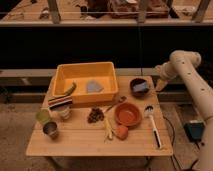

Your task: Place apple in purple bowl

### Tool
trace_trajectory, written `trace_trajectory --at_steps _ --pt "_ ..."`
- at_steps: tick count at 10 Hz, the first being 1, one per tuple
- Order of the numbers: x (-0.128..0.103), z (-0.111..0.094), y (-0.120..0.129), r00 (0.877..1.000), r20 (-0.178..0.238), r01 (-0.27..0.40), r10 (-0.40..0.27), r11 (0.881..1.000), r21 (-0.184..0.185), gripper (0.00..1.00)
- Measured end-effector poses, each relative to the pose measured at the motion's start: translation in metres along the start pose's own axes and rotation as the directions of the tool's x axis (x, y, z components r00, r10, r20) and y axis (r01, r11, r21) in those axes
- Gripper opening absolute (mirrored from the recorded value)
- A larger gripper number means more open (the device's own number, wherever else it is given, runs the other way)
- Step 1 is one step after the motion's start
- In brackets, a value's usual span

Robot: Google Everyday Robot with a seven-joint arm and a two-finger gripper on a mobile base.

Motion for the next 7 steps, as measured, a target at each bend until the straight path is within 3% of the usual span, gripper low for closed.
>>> trace_trajectory --at_steps 1,3,7 --pt "0.003 -0.013 0.017 0.998 0.051 0.036 -0.036 0.999 0.008 0.8" --pt "0.013 -0.039 0.047 0.99 0.102 0.092 -0.095 0.995 0.03 0.8" --pt "0.009 -0.043 0.05 0.987 0.114 0.112 -0.116 0.993 0.043 0.8"
